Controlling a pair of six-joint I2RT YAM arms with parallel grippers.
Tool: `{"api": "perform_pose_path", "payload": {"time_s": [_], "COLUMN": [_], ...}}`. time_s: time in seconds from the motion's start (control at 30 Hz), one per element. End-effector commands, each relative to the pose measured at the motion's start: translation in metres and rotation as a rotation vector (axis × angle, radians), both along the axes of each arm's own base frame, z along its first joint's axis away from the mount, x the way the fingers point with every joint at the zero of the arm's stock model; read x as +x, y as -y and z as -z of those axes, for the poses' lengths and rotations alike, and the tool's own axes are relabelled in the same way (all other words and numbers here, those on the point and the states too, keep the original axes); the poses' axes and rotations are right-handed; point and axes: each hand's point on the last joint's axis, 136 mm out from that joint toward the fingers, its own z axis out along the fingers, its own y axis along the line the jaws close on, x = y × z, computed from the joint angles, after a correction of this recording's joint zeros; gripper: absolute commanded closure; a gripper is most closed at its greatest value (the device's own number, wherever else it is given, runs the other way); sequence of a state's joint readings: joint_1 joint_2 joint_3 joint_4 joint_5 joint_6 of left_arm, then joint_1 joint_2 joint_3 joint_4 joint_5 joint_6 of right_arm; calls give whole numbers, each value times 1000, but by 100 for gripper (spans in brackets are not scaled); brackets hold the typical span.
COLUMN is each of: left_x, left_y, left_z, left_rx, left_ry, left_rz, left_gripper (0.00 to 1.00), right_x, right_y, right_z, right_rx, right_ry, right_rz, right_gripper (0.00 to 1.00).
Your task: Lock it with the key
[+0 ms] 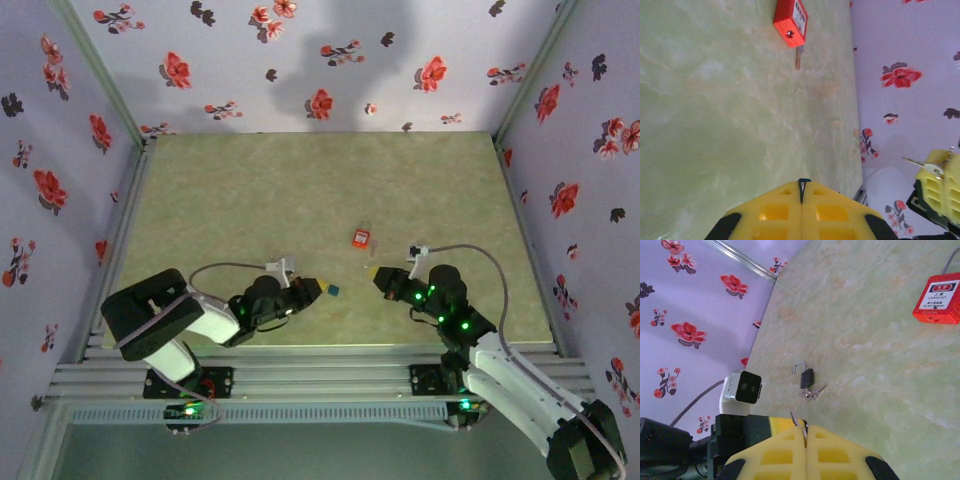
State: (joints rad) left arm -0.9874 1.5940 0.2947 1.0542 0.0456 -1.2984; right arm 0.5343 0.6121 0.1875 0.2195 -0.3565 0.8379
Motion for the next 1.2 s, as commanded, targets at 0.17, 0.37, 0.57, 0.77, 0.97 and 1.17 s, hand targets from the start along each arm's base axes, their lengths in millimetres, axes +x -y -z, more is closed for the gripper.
{"api": "perform_pose_path", "payload": {"time_s": [0.17, 0.37, 0.57, 0.77, 0.97, 1.17], "left_x": [-2, 2, 8, 14, 22, 34], "left_y": [7, 14, 22, 31, 36, 45], "left_z": [15, 13, 13, 18, 27, 25], "left_rx": [267, 386, 491, 574, 631, 670], "left_ry": [-52, -82, -116, -155, -197, -205], "left_rz": [104, 212, 327, 419, 483, 524], "left_gripper": [100, 100, 100, 100, 100, 100], "right_x": [1, -1, -2, -3, -4, -5], "right_y": [5, 4, 6, 6, 7, 7], "right_z": [0, -3, -5, -6, -6, -8], "right_rx": [-18, -8, -4, -2, 1, 7], "right_ry": [16, 24, 31, 32, 34, 38], "right_rz": [19, 9, 13, 14, 15, 10], "right_gripper": [100, 100, 100, 100, 100, 100]}}
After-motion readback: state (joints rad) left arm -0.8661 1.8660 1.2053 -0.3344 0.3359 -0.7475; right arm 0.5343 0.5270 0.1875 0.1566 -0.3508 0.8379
